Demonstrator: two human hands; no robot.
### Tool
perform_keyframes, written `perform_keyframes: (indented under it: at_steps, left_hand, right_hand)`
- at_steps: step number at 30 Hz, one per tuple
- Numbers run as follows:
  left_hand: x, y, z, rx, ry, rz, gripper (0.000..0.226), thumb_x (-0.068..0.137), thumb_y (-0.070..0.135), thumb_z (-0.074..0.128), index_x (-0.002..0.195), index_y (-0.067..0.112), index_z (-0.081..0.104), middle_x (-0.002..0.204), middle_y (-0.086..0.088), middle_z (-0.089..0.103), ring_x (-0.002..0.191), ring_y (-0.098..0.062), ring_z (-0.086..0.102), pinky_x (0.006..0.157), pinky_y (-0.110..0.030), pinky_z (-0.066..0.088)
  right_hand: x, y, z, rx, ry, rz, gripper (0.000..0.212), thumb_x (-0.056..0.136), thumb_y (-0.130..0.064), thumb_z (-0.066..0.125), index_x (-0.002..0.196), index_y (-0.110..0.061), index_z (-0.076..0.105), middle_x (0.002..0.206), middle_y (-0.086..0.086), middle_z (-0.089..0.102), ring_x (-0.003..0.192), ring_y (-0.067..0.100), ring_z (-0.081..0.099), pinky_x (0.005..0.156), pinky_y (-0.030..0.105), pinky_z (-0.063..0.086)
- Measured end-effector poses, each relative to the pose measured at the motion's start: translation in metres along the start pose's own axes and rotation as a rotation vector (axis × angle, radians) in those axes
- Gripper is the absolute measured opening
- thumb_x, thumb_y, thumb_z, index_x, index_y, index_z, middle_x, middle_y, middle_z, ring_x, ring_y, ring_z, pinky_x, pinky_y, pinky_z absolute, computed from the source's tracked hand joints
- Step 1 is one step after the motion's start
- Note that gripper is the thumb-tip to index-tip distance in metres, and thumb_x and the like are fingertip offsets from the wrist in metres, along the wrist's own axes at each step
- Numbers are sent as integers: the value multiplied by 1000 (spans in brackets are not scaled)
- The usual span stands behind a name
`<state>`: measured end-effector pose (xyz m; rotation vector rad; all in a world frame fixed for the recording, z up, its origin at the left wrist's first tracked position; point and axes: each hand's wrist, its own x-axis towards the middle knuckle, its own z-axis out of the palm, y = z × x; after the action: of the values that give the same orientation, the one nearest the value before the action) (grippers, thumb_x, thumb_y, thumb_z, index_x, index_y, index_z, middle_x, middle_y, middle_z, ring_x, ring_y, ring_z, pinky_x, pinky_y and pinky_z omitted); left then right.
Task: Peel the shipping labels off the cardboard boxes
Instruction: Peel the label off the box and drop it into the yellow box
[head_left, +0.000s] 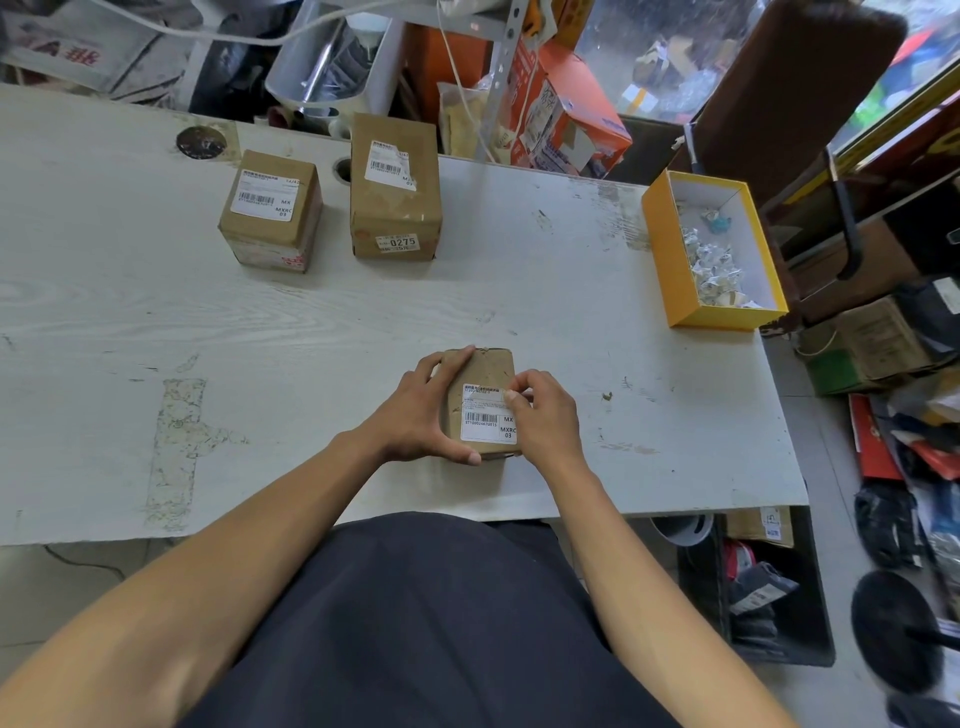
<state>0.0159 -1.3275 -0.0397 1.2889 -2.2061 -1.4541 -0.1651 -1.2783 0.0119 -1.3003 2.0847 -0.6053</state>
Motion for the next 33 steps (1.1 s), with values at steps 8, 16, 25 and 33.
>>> perform_keyframes:
  at_steps: [8,16,25,33]
  left_hand:
    - [0,-1,0,-8,6,3,137,42,69,84,150,54,1,155,9,14,140,-25,26,116,-46,29]
    - [0,-1,1,-12,9,2,136,44,64,88,149,56,1,155,11,14,139,-26,27,115,-46,30]
    - [1,-2,1,1,10,6,136,47,60,91,150,54,1,156,10,13,140,-26,26,114,-45,29]
    - [1,-1,1,5,14,8,136,48,60,91,150,53,2,155,10,14,139,-26,27,115,-45,29]
  right_hand:
    - [0,1,1,-1,13,-1,8,92,-17,55,84,-17,59,90,-6,58,86,14,58,73,31,47]
    - [0,2,1,14,8,3,10,92,-16,55,83,-18,59,90,-7,58,87,14,59,74,32,48]
    - [0,1,0,15,2,16,10,92,-18,55,84,-19,58,91,-7,59,86,12,59,70,29,47]
    - [1,3,0,0,4,14,9,92,-20,55,84,-20,58,91,-8,59,87,12,59,73,33,50]
